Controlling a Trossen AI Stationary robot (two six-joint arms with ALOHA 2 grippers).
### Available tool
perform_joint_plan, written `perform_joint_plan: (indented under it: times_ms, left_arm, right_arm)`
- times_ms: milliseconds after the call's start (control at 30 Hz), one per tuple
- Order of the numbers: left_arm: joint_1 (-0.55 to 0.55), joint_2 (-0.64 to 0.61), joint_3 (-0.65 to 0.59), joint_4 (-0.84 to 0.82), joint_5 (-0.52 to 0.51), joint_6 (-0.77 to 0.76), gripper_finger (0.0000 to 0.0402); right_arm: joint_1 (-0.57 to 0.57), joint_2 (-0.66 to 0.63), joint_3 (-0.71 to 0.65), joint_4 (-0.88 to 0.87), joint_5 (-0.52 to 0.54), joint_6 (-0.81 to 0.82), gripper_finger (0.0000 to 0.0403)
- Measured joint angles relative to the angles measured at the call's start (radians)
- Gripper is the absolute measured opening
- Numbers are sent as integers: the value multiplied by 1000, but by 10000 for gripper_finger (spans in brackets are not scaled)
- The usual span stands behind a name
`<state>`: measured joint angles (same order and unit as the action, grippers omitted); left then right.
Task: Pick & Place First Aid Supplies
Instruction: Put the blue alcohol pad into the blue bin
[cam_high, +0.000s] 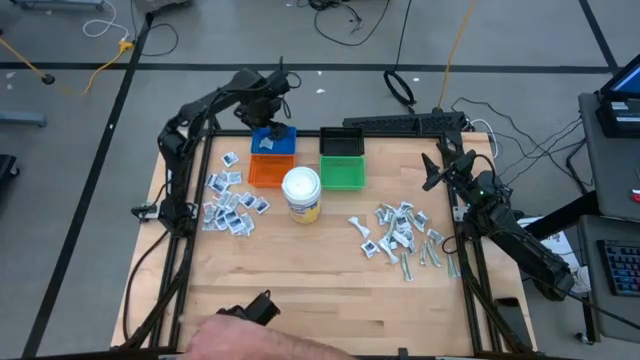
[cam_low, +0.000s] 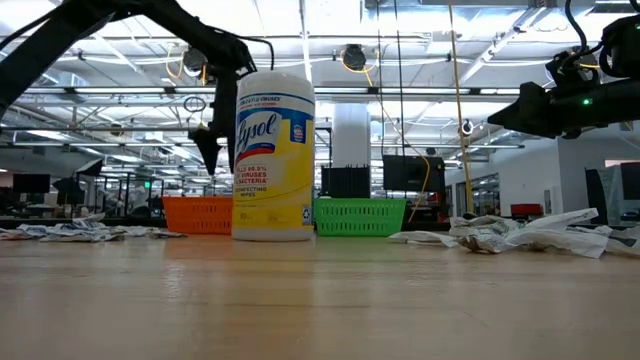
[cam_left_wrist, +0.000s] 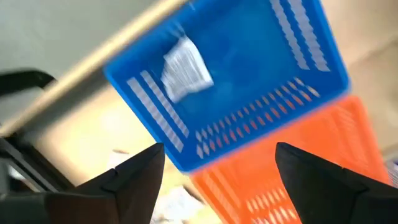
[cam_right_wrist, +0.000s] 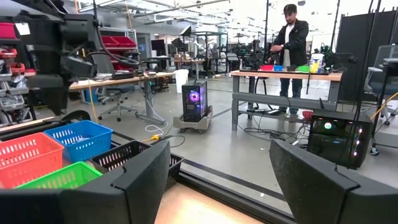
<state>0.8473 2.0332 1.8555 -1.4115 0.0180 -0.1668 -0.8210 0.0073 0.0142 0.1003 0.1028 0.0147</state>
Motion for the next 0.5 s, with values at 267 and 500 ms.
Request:
perform_joint_plan:
  times_ms: [267,500]
  left_arm:
    - [-61,-194,-210,60,37,-118,311]
    - [-167,-408,-481,106,39,-221,295]
  right_arm:
    - [0,0,0,0,0,0,271]
    - [0,0,0,0,0,0,274]
